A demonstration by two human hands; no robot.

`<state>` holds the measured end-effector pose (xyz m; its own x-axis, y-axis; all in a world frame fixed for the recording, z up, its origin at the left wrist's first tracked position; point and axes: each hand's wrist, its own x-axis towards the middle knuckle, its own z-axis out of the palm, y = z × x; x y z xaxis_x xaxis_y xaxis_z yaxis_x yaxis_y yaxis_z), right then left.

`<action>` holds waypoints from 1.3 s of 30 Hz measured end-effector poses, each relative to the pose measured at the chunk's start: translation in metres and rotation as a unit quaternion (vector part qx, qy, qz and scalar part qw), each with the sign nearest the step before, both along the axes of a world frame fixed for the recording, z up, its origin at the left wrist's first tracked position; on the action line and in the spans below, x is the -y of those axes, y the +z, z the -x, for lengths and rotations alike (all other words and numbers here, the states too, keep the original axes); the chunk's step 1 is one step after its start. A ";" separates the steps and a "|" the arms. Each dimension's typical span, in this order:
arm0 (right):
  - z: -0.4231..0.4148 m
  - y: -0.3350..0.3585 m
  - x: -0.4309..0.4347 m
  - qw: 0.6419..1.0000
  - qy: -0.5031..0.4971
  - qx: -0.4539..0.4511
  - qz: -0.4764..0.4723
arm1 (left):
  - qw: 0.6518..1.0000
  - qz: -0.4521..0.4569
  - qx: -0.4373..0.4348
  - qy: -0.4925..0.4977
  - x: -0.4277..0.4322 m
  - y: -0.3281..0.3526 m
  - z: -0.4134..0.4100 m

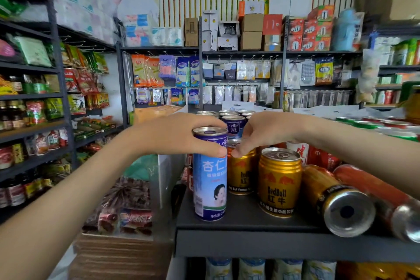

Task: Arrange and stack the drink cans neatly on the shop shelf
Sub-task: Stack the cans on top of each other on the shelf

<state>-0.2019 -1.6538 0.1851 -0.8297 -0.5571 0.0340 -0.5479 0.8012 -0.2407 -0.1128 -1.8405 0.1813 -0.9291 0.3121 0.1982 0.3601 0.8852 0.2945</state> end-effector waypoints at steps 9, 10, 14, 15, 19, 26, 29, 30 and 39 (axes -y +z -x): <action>-0.044 0.020 -0.041 0.989 0.003 0.030 -0.146 | 0.994 -0.025 -0.110 -0.010 -0.003 -0.018 -0.012; -0.047 0.020 -0.044 0.984 0.009 0.032 -0.177 | 0.992 -0.023 -0.122 -0.007 -0.002 -0.019 -0.015; -0.049 0.013 -0.044 0.978 0.018 -0.013 -0.207 | 0.987 -0.025 -0.158 -0.005 -0.004 -0.028 -0.026; -0.050 0.011 -0.044 0.982 0.018 -0.020 -0.189 | 0.986 -0.024 -0.164 -0.007 -0.005 -0.029 -0.029; -0.056 0.008 -0.042 0.992 0.006 -0.033 -0.124 | 0.982 -0.024 -0.187 0.004 -0.007 -0.039 -0.033; -0.073 -0.004 -0.015 0.999 0.004 -0.035 0.008 | 0.977 -0.019 -0.211 0.036 -0.015 -0.051 -0.040; -0.074 -0.006 -0.007 0.999 0.011 -0.043 0.022 | 0.973 0.004 -0.222 0.057 -0.016 -0.049 -0.041; -0.075 -0.007 -0.007 0.999 0.010 -0.047 0.024 | 0.972 0.006 -0.226 0.062 -0.017 -0.049 -0.042; -0.078 -0.005 -0.068 0.986 -0.046 -0.138 0.084 | 0.943 0.010 -0.325 0.066 -0.056 -0.061 -0.052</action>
<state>-0.1241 -1.5853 0.1798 -0.8226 -0.4474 0.3510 -0.5380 0.8121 -0.2258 -0.0609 -1.7849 0.1205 -0.6447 0.2110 0.7347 0.3450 0.9380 0.0334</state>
